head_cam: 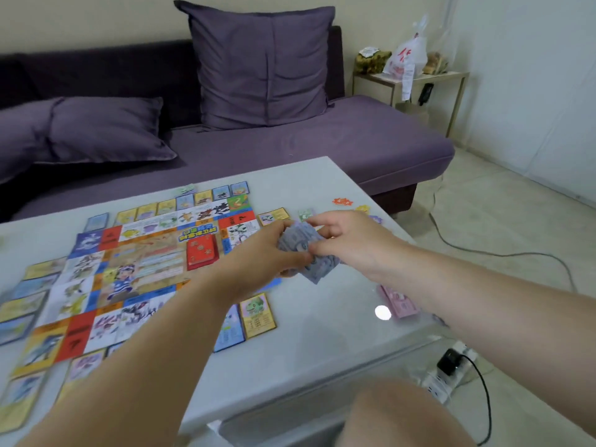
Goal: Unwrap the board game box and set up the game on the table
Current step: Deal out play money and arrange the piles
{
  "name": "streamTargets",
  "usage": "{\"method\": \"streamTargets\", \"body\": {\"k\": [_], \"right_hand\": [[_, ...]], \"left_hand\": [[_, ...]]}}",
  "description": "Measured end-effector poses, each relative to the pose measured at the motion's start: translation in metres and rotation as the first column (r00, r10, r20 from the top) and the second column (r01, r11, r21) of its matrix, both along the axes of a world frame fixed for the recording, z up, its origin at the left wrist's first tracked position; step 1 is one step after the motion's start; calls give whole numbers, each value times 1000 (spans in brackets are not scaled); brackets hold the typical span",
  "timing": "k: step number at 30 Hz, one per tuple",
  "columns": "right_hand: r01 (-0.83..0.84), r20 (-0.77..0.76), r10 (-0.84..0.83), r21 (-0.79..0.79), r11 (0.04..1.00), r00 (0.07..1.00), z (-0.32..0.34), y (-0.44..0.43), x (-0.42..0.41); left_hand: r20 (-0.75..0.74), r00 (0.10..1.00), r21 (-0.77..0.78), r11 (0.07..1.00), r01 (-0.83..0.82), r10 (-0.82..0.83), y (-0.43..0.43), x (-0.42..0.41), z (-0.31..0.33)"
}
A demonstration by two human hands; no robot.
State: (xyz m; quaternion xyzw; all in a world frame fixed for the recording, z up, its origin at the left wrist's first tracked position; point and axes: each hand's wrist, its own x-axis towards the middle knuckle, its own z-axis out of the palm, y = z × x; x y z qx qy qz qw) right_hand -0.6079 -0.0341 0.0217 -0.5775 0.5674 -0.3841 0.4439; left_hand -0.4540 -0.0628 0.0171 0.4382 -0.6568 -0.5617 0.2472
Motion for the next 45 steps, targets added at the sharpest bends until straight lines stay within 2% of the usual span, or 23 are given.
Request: {"method": "streamTargets", "body": {"k": [3,5,7,9,12,14,16,18,21,22,24,31,36,39,42,45], "right_hand": [[44,287,-42,0,999,957,2,18,34],[51,498,-74,60,997,864,-3,27,61],[24,578,-82,107,994,812,-11,35,90],[3,476,-43,83,997,879,-19,42,118],[-53,153,72,-126,991,986,-28,49,149],[-178,-69,165,-252,951,984,-26,48,161],[-297,-294,207,-309,904,933,-20,46,166],[-430,-416,289,-299,852,862,-18,45,169],[-600,-498,440,-221,769,747,-24,48,177],[-622,-514,462,-195,758,723,-27,49,180],[-624,-516,473,-162,765,714,-31,47,183],[-606,-500,441,-233,761,745,-36,41,189],[-519,-407,381,-312,796,830,-40,31,184],[-530,-411,392,-308,791,823,-39,30,183],[-509,-381,378,-342,790,844,-37,31,185],[-498,-404,351,-354,791,845,-36,29,184]], "left_hand": [[-260,942,154,972,-177,213,23,35,4],[-358,875,269,933,-238,326,41,56,0],[-432,819,358,905,-230,378,60,71,-6],[-508,726,434,866,-250,464,76,83,-9],[-542,593,522,792,-317,595,88,100,-14],[-523,517,568,730,-381,677,89,116,-19],[-519,457,614,687,-388,722,88,135,-21],[-493,483,637,678,-366,724,88,152,-20],[-354,659,652,680,-335,664,91,164,-21],[-309,711,642,690,-335,632,92,165,-22],[-263,757,619,706,-343,598,92,164,-24],[-274,779,589,739,-328,564,85,157,-21],[-278,781,620,726,-298,558,81,159,-22],[-313,767,645,718,-262,561,78,161,-24],[-322,792,604,757,-250,518,78,161,-23],[-389,768,601,771,-207,509,78,165,-20]]}}
